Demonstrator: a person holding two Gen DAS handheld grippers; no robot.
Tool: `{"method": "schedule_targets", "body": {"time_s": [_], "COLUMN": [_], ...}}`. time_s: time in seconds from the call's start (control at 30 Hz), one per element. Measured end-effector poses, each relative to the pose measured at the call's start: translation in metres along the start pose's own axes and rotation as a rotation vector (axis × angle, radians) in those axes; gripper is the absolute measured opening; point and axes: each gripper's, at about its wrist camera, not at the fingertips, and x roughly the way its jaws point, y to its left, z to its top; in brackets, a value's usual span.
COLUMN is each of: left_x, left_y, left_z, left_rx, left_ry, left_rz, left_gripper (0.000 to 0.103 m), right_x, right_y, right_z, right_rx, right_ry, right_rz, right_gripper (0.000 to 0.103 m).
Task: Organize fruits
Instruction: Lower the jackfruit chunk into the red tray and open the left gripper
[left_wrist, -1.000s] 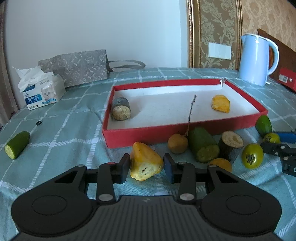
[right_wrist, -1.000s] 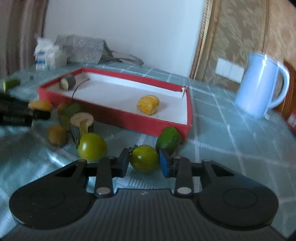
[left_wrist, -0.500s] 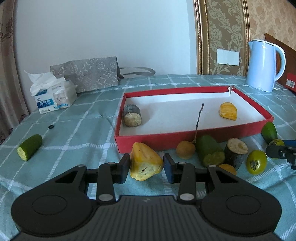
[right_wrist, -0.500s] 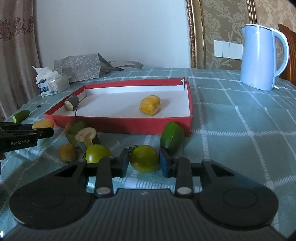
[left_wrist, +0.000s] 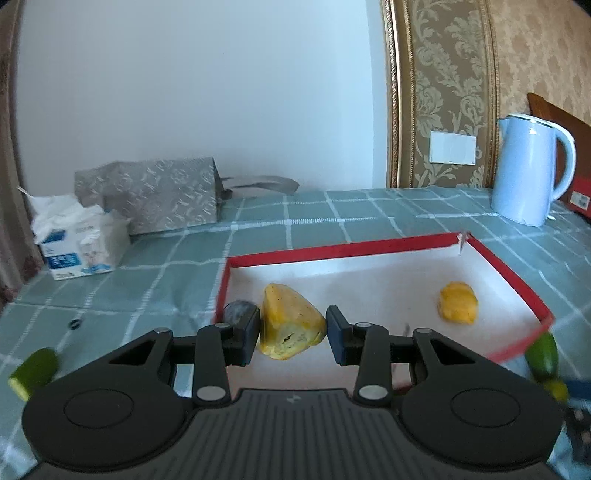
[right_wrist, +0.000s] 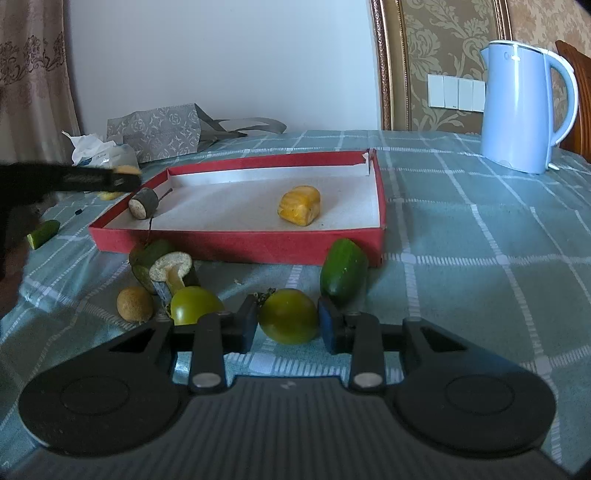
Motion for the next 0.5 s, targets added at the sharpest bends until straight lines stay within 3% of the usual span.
{"method": "schedule_targets", "body": {"time_s": [0.5], "left_x": [0.078], "left_y": [-0.008], "left_z": [0.008], "left_rx": [0.029], "left_ry": [0.127], "left_rz": [0.036], "left_gripper": [0.042], "right_x": [0.002], "right_y": [0.000], "right_z": [0.001], "right_rx": [0.000], "right_ry": [0.003], "right_rz": [0.000], "right_gripper": [0.033]}}
